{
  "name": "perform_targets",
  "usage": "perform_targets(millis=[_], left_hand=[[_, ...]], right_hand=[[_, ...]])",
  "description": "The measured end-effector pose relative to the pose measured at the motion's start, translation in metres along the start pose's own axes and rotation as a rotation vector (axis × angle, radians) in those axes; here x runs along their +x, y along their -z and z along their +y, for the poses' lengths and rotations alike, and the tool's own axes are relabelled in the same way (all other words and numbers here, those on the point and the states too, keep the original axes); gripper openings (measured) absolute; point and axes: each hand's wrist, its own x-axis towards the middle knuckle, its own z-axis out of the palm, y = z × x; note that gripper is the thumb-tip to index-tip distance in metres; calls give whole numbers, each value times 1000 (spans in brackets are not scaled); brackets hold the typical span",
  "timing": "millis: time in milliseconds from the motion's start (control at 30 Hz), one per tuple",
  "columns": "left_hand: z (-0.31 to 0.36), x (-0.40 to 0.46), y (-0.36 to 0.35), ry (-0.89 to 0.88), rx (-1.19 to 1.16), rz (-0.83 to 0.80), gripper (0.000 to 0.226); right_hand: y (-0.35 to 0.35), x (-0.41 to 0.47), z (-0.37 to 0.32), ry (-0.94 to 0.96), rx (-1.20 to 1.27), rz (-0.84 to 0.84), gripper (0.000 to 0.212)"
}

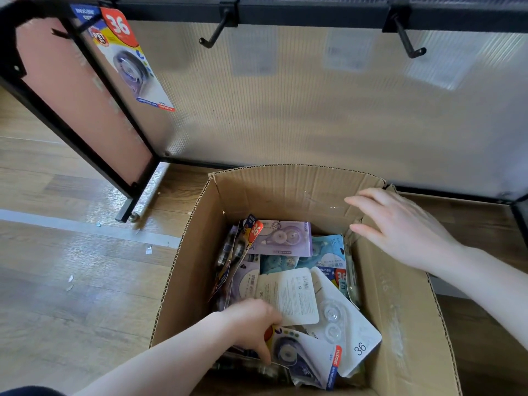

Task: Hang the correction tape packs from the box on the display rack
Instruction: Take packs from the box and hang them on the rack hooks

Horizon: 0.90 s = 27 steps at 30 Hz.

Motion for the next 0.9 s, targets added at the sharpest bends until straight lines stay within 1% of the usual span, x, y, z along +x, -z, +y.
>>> perform_targets(millis=[133, 233, 333, 400, 467, 567, 600, 700, 800, 900], left_hand=[[-6, 0, -3, 24, -152, 25, 28], [-12, -2, 0, 56, -295, 84, 19], [-12, -6, 10, 96, -516, 221, 16], [-11, -10, 17, 116, -679, 325, 19], [-11, -14, 23, 104, -736, 433, 22], [-10, -24, 33, 64, -702, 562, 12], [-9, -29, 37, 58, -672, 603, 12], [-2, -43, 51, 48, -547, 718, 22], [1, -58, 60, 87, -365, 718, 21], [0, -71, 65, 152, -356, 720, 23]], right_hand=[[1, 0, -2, -2, -1, 6, 49], [1, 0, -2, -3, -3, -4, 49], [1, 1, -2, -5, 1, -5, 49], [0, 3, -2, -4, 2, -2, 48], [0, 4, -3, -8, 1, -1, 48], [-1, 7, -5, -1, 5, -2, 48], [-2, 9, -6, -1, 11, -5, 48], [-6, 18, -14, -7, 44, -18, 48], [-12, 30, -21, 3, 59, -43, 47], [-21, 39, -25, 3, 60, -82, 47]])
